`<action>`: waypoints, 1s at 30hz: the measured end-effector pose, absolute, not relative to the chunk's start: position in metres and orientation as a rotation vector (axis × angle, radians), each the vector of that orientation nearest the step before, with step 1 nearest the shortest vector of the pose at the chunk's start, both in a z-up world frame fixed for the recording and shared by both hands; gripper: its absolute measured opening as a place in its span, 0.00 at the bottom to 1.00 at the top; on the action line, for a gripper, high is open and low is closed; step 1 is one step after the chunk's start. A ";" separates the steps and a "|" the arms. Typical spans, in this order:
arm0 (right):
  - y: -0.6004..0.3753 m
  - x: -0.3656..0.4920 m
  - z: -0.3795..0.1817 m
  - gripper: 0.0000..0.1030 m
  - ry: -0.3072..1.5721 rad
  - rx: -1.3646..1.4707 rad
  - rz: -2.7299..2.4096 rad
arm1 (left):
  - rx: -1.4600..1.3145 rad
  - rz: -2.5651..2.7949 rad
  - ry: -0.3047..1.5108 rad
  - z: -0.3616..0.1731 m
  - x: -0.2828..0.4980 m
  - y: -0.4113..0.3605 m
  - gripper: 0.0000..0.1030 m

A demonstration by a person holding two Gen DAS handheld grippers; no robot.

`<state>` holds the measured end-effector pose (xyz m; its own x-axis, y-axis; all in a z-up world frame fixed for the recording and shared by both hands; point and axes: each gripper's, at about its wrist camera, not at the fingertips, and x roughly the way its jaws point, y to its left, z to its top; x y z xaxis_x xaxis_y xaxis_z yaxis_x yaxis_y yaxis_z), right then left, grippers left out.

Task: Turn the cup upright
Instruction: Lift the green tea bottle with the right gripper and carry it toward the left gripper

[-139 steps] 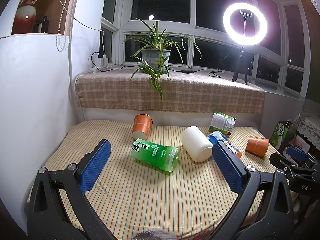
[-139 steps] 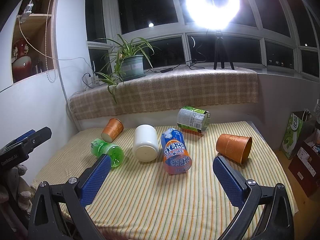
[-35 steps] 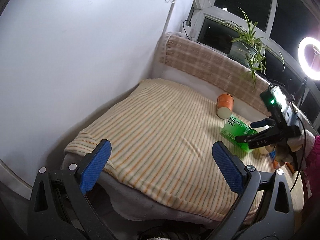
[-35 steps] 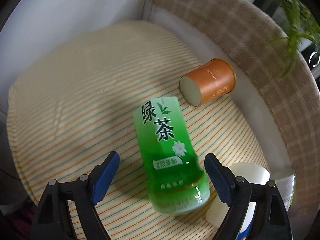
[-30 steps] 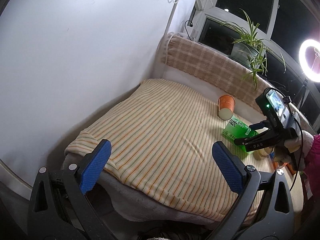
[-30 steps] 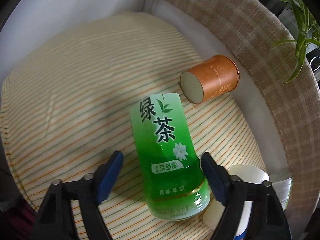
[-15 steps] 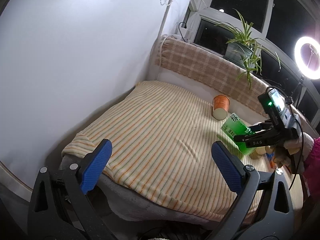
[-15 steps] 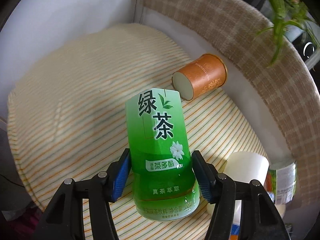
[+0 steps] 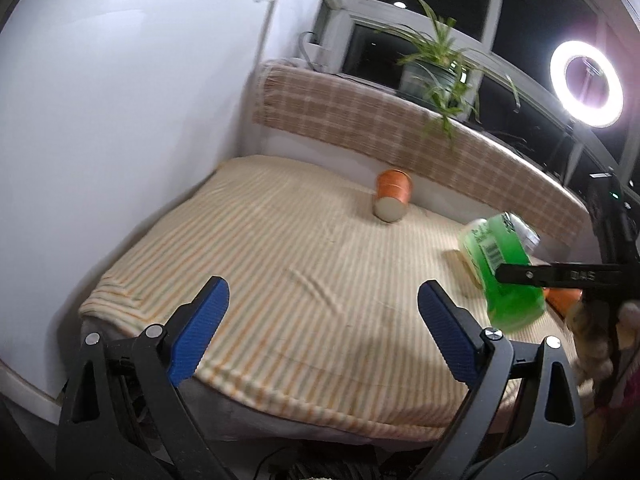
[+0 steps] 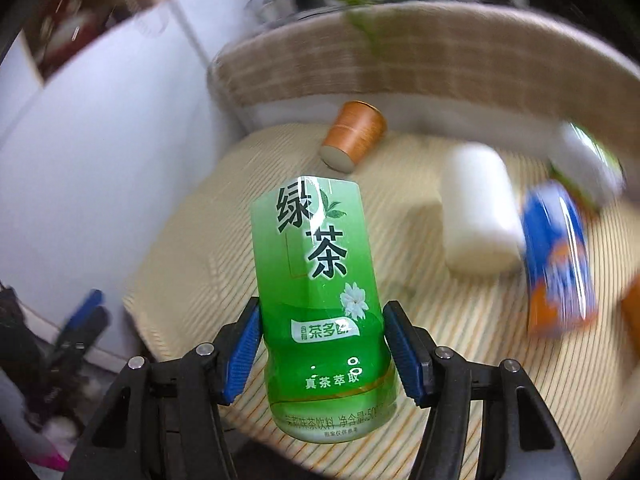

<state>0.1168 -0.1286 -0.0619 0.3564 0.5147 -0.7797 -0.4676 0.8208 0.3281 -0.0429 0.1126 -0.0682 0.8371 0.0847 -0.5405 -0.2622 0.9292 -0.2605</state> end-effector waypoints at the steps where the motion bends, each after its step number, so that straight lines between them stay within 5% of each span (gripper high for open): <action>1: -0.138 0.111 -0.065 0.61 1.034 0.100 0.621 | -0.329 0.171 0.555 -0.068 -0.040 0.108 0.94; 9: -0.213 0.088 -0.102 0.61 1.109 0.424 0.441 | -0.300 0.069 0.575 -0.066 -0.024 0.076 0.94; 22: -0.232 0.113 -0.127 0.62 1.114 0.522 0.422 | -0.227 -0.036 0.619 -0.048 0.001 0.030 0.94; 30: -0.252 0.102 -0.112 0.77 1.025 0.489 0.450 | -0.289 -0.137 0.718 -0.057 0.029 0.008 0.90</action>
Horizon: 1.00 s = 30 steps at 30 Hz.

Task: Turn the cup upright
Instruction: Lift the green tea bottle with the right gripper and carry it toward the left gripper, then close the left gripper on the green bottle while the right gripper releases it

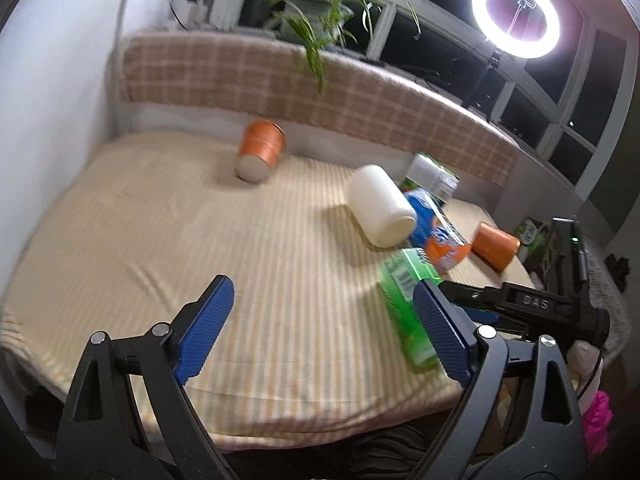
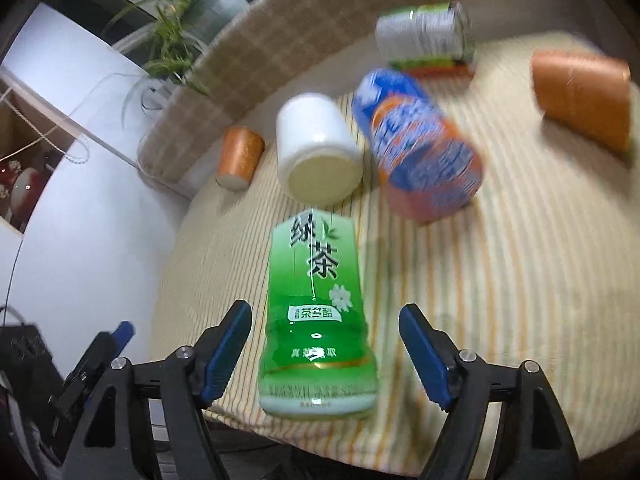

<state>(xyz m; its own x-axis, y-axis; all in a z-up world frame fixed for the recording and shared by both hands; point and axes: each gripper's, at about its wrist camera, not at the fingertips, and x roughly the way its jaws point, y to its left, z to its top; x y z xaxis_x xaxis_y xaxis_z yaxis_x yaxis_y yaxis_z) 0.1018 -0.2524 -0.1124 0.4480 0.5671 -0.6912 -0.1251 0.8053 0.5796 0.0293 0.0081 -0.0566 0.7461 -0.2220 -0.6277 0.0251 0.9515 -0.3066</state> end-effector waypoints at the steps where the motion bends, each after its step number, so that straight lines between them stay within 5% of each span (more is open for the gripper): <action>1: -0.259 0.097 -0.108 0.77 1.001 0.492 0.451 | -0.297 -0.154 0.733 -0.058 0.034 0.004 0.90; 17: -0.347 0.024 -0.096 0.79 0.881 0.515 0.263 | -0.716 -0.487 1.143 -0.112 0.128 -0.045 0.77; 30: -0.372 0.017 -0.107 0.79 0.892 0.563 0.204 | -0.760 -0.473 1.226 -0.141 0.152 -0.063 0.71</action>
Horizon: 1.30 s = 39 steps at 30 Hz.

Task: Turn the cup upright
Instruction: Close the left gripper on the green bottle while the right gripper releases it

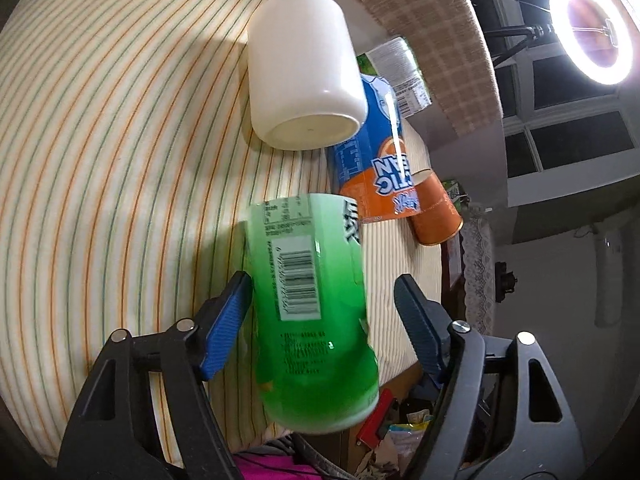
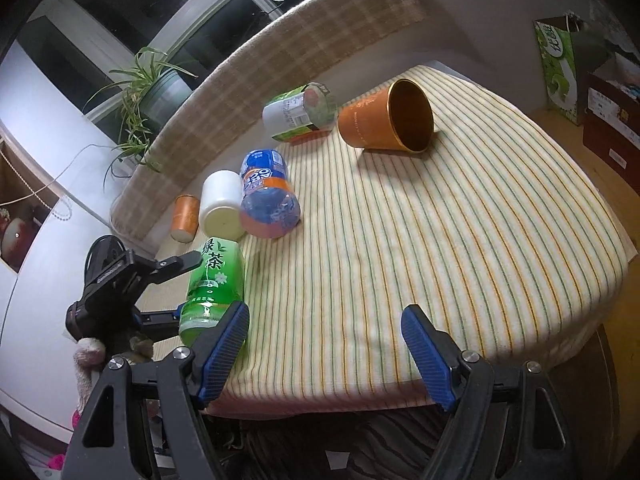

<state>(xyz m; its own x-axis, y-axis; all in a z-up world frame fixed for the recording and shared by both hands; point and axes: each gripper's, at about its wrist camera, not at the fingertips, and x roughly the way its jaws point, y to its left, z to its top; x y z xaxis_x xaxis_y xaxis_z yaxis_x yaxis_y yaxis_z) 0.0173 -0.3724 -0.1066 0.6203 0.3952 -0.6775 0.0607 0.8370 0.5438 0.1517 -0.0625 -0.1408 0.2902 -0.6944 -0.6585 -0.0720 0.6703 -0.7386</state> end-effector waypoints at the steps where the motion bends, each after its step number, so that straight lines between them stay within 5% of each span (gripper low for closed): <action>1: -0.373 0.017 -0.107 0.79 0.892 0.565 0.201 | -0.759 -0.471 1.230 -0.142 0.154 -0.063 0.70; 7: -0.378 0.012 -0.108 0.79 0.890 0.572 0.173 | -0.739 -0.462 1.239 -0.150 0.160 -0.066 0.62; 39: -0.360 0.003 -0.100 0.79 0.900 0.524 0.195 | -0.246 -0.374 0.860 -0.075 0.123 -0.084 0.59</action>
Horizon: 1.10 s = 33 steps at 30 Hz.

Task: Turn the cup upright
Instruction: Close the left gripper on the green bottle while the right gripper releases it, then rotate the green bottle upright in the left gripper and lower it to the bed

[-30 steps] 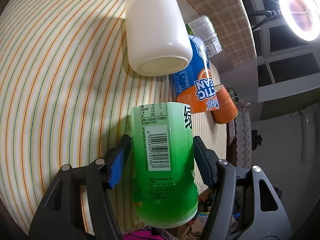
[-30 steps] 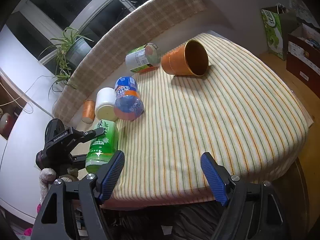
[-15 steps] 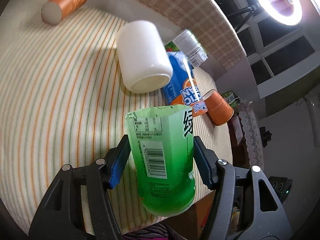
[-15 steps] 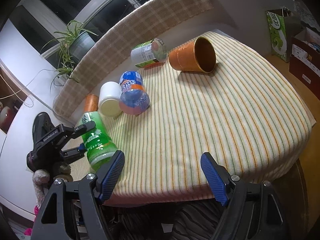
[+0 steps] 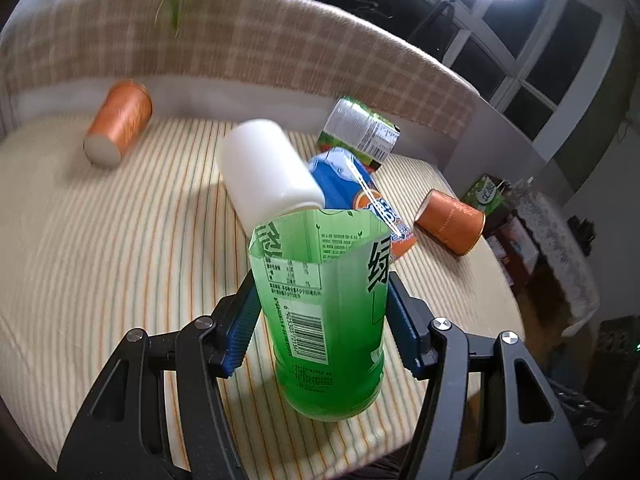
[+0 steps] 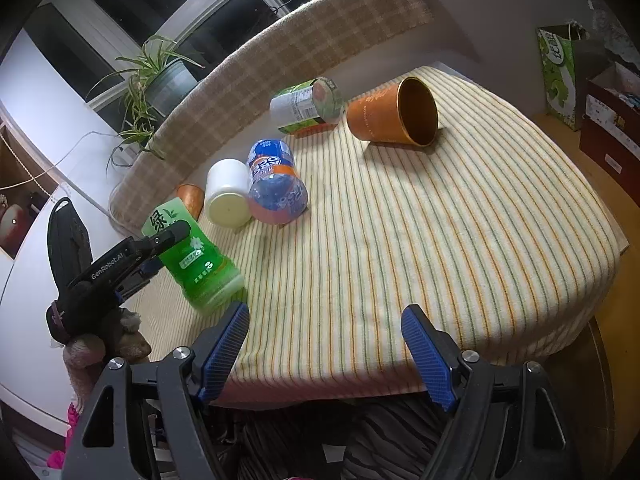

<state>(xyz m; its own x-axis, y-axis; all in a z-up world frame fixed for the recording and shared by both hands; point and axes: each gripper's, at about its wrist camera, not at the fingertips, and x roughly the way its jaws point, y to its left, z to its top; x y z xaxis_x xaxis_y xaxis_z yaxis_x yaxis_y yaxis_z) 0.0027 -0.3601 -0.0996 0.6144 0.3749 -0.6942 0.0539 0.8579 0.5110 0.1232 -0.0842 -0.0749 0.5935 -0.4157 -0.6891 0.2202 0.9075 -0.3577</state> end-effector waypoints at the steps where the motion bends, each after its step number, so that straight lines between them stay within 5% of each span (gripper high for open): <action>1: -0.361 0.002 -0.100 0.79 0.899 0.525 0.194 | -0.233 -0.371 0.851 -0.074 0.123 -0.085 0.59; 33: -0.360 -0.002 -0.097 0.79 0.900 0.522 0.189 | -0.028 -0.391 0.774 -0.079 0.100 -0.122 0.59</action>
